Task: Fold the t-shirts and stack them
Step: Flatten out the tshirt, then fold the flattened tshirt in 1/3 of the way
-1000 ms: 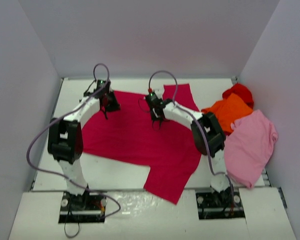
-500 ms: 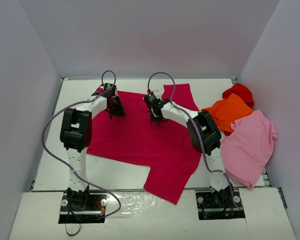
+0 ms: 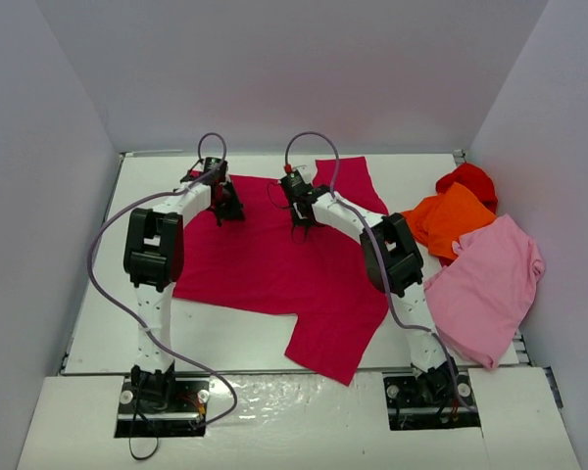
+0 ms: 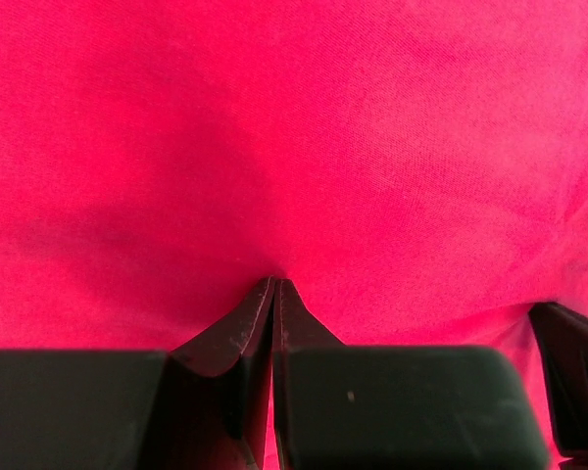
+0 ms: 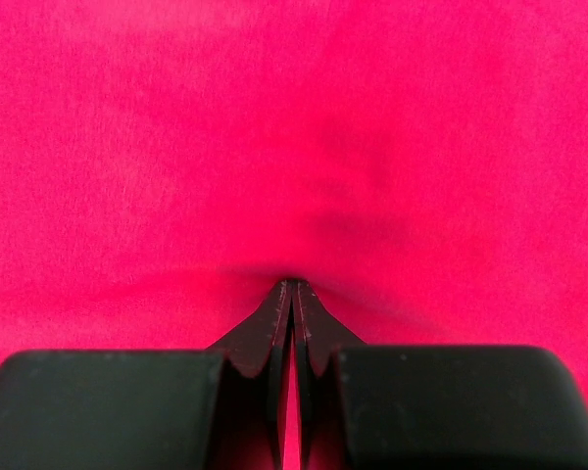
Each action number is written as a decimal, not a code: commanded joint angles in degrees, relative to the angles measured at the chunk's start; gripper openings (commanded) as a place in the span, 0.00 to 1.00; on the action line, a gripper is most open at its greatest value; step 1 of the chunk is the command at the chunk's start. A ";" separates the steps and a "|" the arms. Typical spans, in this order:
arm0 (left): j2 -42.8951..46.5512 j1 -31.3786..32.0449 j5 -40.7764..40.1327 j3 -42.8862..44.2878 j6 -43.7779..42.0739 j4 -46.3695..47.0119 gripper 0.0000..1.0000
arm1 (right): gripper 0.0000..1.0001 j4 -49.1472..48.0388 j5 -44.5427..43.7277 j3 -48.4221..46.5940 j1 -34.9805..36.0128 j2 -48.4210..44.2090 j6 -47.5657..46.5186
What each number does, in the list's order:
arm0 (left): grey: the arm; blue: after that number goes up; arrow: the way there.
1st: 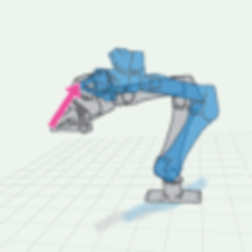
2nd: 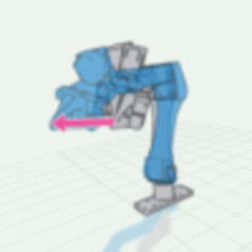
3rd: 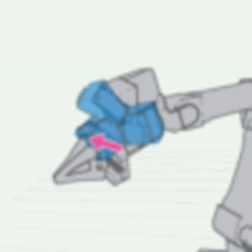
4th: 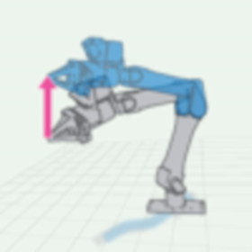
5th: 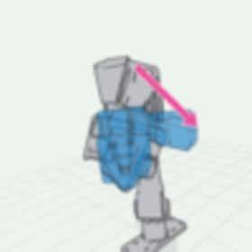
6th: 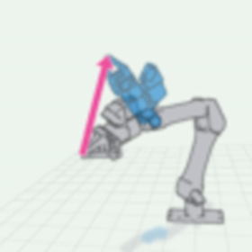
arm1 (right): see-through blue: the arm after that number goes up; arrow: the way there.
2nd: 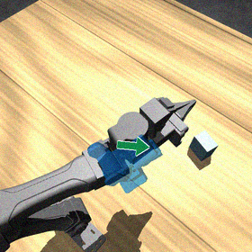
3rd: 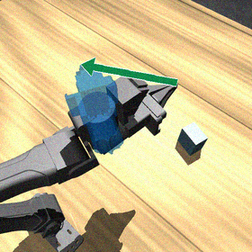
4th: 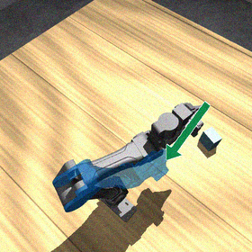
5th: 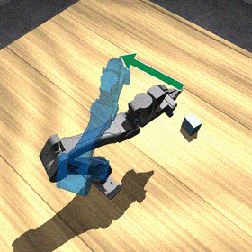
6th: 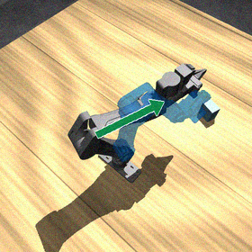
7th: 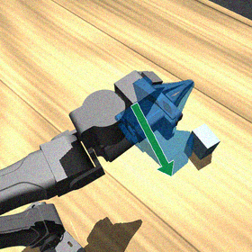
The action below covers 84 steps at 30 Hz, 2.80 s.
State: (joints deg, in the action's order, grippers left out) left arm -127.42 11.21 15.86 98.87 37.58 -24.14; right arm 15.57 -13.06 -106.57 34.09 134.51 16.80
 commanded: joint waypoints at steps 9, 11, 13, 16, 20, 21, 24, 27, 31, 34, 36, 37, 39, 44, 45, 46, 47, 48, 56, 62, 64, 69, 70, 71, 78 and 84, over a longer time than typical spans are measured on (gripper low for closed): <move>6.46 -8.28 -4.33 -3.83 -0.33 2.41 0.00 | 0.00 -1.68 8.48 -6.62 -0.34 8.37 -1.42; 6.48 -8.48 -3.96 -3.95 -0.40 3.25 0.00 | 0.00 -1.77 8.32 -6.70 -0.34 8.77 -1.44; 6.22 -8.49 -3.71 -3.95 -0.40 3.85 0.00 | 0.00 -1.86 7.88 -6.45 -0.34 8.75 -1.69; 5.83 -8.49 -2.76 -3.95 -0.08 4.57 0.00 | 0.00 -2.17 6.48 -5.51 -0.34 7.75 -2.39; 6.45 -8.42 -2.67 -5.09 -0.05 6.33 0.00 | 0.00 -5.73 4.19 -1.37 -0.34 2.79 -2.89; 6.88 -8.40 -2.72 -5.71 -0.05 7.15 0.00 | 0.00 -7.41 3.51 0.08 -0.34 1.13 -2.87; 9.48 -8.24 -3.33 -9.22 0.08 11.63 0.00 | 0.00 -15.98 1.41 6.87 -0.34 -5.96 -2.61; 14.21 -7.61 -4.28 -12.98 -0.09 17.33 0.03 | 0.00 -23.34 -0.36 14.05 -0.45 -14.10 -2.22; 19.57 -6.61 -4.67 -15.84 -1.49 22.15 0.32 | 0.11 -23.63 0.23 18.18 -0.51 -20.89 -2.01; 23.88 -6.05 -4.40 -19.18 -1.55 25.80 0.49 | 0.37 -21.29 2.02 20.35 -0.51 -25.58 -1.86; 26.97 -6.02 -3.90 -21.40 -0.91 26.24 0.54 | 0.64 -19.76 3.70 23.39 -0.51 -29.02 -1.39; 29.46 -6.02 -3.65 -22.80 -0.36 26.09 0.55 | 0.70 -18.91 4.85 26.47 -0.46 -30.92 -0.69; 32.92 -6.02 -1.96 -27.63 1.51 26.21 0.56 | 0.76 -17.91 8.95 31.46 -0.31 -36.30 1.81; 44.27 -6.02 5.99 -40.13 5.31 27.37 0.54 | 0.79 -15.51 13.84 52.89 2.90 -52.79 8.63; 46.67 -6.00 6.76 -42.27 5.34 26.06 0.54 | 0.82 -14.38 14.57 57.01 4.01 -57.14 10.50; 48.65 -5.96 6.51 -44.15 4.86 23.10 0.53 | 0.86 -12.47 15.42 59.86 5.13 -62.18 13.03; 51.36 -5.98 6.27 -45.79 4.48 21.01 0.52 | 0.91 -10.91 16.60 63.07 5.82 -67.26 15.21; 54.86 -6.07 6.04 -47.15 4.19 19.87 0.51 | 0.97 -9.74 18.14 66.67 6.07 -72.36 17.00; 69.67 -6.06 5.87 -51.05 4.29 7.77 0.51 | 0.89 6.68 17.34 73.60 7.80 -95.01 26.45; 70.28 -6.11 12.21 -50.45 9.17 7.56 0.52 | 0.76 8.45 21.82 77.04 9.67 -96.66 31.68; 69.61 -6.09 13.83 -50.41 10.24 6.99 0.52 | 0.70 9.21 21.83 77.95 10.48 -97.33 32.56; 66.08 -5.82 15.04 -48.78 9.21 0.93 0.52 | 0.75 9.86 18.55 76.34 15.79 -90.65 32.59; 65.14 -5.80 15.79 -48.55 9.27 -0.25 0.52 | 0.77 9.69 17.40 75.63 18.27 -88.79 32.91; 64.34 -5.71 16.65 -48.59 9.51 -0.72 0.52 | 0.78 9.55 15.31 74.82 21.44 -87.04 33.38; 59.62 -5.28 20.91 -50.08 9.79 -2.10 0.52 | 0.79 8.51 7.11 68.52 35.26 -72.26 37.88; 57.41 -4.68 21.91 -50.88 9.68 -0.66 0.52 | 0.78 8.42 1.32 66.00 42.88 -69.15 40.60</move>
State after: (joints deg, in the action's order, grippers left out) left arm -69.65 5.93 35.40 46.48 46.88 -26.33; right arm 24.13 -4.16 -36.50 72.94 63.84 54.25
